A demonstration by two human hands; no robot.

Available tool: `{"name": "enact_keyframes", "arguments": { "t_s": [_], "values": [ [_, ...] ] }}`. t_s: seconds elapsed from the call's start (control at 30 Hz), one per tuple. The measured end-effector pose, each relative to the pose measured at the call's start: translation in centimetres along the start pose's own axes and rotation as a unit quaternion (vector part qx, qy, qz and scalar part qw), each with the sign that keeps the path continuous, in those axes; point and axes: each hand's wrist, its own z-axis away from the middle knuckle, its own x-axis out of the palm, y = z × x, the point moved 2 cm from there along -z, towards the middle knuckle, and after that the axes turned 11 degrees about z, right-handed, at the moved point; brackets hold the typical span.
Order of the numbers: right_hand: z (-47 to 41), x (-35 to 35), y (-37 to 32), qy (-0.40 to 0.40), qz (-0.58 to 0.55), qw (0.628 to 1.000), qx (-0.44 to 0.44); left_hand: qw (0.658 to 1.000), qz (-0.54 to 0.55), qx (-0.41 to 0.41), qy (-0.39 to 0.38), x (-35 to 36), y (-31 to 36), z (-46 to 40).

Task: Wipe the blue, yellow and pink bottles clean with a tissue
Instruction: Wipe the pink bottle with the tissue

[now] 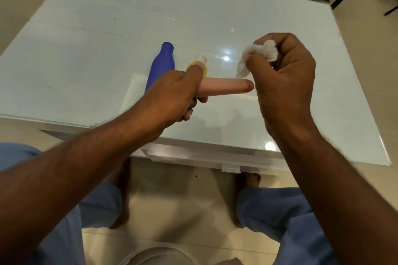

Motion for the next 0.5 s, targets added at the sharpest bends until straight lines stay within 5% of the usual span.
{"name": "enact_keyframes", "arguments": {
  "t_s": [0.27, 0.5],
  "values": [
    [-0.21, -0.08, 0.42, -0.018, -0.034, 0.996, 0.074, 1.0, -0.029, 0.004, -0.002, 0.12, -0.1, -0.07],
    [-0.1, -0.19, -0.11, -0.021, -0.048, 0.998, 0.031, 0.999, -0.044, 0.006, -0.002, -0.01, -0.18, -0.16]
  ]
}}
